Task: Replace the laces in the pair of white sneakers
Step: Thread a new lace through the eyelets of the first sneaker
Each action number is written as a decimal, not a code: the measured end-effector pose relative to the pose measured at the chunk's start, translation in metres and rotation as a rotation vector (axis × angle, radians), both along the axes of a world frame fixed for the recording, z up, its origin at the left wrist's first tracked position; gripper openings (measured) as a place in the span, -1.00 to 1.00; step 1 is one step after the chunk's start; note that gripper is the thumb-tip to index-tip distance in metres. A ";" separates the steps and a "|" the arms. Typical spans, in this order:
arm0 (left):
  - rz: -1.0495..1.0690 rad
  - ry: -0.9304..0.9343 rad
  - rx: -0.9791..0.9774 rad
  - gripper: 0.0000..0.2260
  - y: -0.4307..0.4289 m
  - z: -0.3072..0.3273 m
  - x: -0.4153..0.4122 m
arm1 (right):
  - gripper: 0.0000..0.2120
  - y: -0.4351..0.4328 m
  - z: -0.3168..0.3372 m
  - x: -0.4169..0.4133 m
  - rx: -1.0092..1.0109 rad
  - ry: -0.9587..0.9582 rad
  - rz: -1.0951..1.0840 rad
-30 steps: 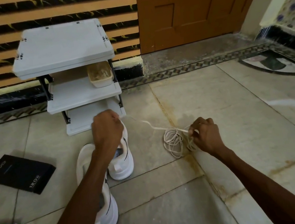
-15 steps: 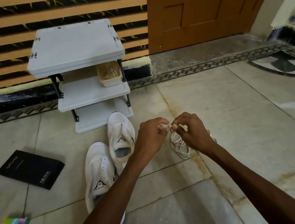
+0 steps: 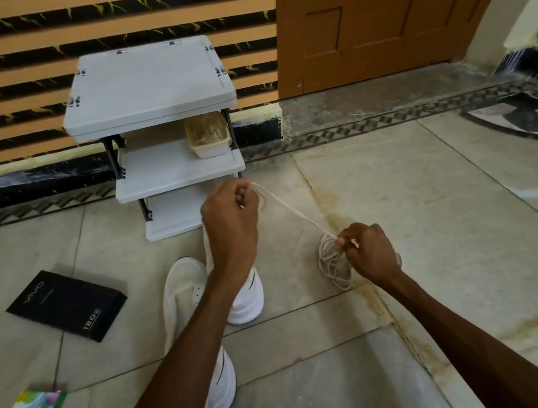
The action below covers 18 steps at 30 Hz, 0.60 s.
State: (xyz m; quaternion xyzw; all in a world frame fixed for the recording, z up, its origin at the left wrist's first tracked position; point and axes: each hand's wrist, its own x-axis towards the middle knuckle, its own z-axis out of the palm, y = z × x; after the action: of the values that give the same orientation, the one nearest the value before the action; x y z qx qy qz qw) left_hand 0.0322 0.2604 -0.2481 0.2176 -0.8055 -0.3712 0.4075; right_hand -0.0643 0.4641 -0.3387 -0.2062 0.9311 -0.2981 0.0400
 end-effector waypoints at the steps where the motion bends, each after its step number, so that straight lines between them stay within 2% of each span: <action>1: 0.039 0.011 0.001 -0.93 -0.006 0.003 0.001 | -0.83 0.004 -0.004 0.001 0.058 -0.015 -0.026; 3: 0.064 -0.018 0.008 -0.93 -0.013 0.001 0.004 | -0.80 0.007 -0.009 0.001 0.150 -0.016 -0.023; 6: -0.004 -0.174 -0.023 -0.88 -0.008 -0.013 0.007 | -0.82 0.003 -0.006 0.000 0.165 0.037 0.009; 10: -0.279 -0.282 -0.045 -0.76 0.015 -0.031 0.003 | -0.91 -0.016 0.012 0.009 0.023 0.146 0.072; 13: -0.429 -0.373 -0.030 -0.77 0.028 -0.038 -0.004 | -0.91 -0.030 0.026 0.017 0.022 0.227 0.120; 15: -0.456 -0.387 -0.035 -0.83 0.032 -0.041 -0.006 | -0.88 -0.034 0.032 0.020 0.006 0.211 0.129; 18: -0.385 -0.343 -0.024 -0.88 0.035 -0.039 -0.005 | -0.81 -0.035 0.034 0.021 -0.056 0.151 0.120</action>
State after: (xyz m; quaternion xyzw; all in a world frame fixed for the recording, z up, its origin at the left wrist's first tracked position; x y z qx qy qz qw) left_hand 0.0271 0.2953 -0.2871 0.1153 -0.8937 -0.3901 0.1894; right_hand -0.0431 0.4294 -0.3043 -0.2848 0.9088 -0.3044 -0.0183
